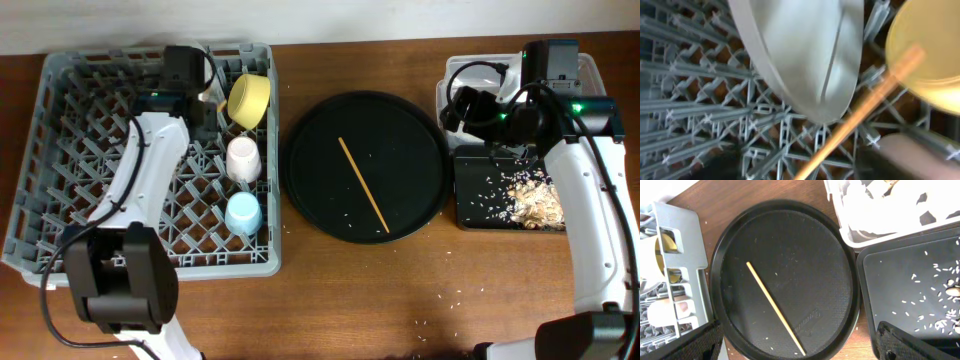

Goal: Sort waste into correct bins and load items into the dishwasher rack
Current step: 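Carry the chopstick left and drop it into the rack, then reach back to the tray and grasp the second chopstick with the left gripper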

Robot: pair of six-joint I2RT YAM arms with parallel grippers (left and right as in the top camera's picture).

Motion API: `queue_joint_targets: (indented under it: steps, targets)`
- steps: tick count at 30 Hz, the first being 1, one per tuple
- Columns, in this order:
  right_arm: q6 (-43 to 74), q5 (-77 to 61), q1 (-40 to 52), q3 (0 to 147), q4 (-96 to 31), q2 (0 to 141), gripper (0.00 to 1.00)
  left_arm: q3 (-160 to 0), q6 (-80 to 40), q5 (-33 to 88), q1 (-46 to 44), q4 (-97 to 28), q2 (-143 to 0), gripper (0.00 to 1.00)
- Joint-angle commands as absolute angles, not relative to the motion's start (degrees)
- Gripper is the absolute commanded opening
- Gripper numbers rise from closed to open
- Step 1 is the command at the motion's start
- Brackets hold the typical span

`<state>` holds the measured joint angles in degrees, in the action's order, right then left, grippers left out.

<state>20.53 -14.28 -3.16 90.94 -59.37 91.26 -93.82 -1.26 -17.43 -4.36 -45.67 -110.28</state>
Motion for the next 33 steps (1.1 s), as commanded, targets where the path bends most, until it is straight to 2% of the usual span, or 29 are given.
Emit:
queue_joint_targets:
  steps: [1,6,11,13,15,18,20,23,27,33]
  targets:
    - [19.9,-14.37,-2.63,91.29,-59.2,91.72,0.99,-96.99,-0.78,-11.66,-5.26,-44.82,-110.45,0.96]
    - [19.9,-14.37,-2.63,91.29,-59.22,91.72,0.99,-105.41,-0.78,-10.9,-10.74,-48.93,-110.37,0.95]
    - [19.9,-14.37,-2.63,91.29,-59.18,91.72,0.98,-109.08,-1.63,-10.94,-20.93,-51.24,-110.34,0.93]
    - [19.9,-14.37,-2.63,91.29,-59.2,91.72,0.99,-109.01,-6.02,-10.87,-25.12,-51.35,-111.02,0.89]
    - [19.92,-14.39,-2.63,91.29,-59.2,91.72,0.99,-109.01,-9.98,-10.87,-28.51,-51.05,-112.75,0.79]
    - [19.92,-14.39,-2.63,91.29,-59.44,91.72,0.98,-109.01,-17.67,-10.68,-33.39,-48.58,-118.34,0.77]
    - [19.9,-14.39,-2.63,91.29,-59.7,91.72,0.99,-109.01,-23.66,-10.68,-35.03,-47.55,-121.91,0.77]
    - [19.88,-14.35,-2.63,91.29,-60.1,91.72,0.98,-109.01,-32.4,-9.5,-36.18,-47.18,-126.76,0.69]
    - [19.9,-14.35,-2.63,91.29,-60.05,91.72,0.98,-109.01,-33.43,-2.33,-36.38,-45.41,-130.3,0.66]
    - [19.9,-14.33,-2.63,91.29,-60.03,91.72,0.98,-109.01,-33.41,1.39,-36.38,-45.65,-130.56,0.65]
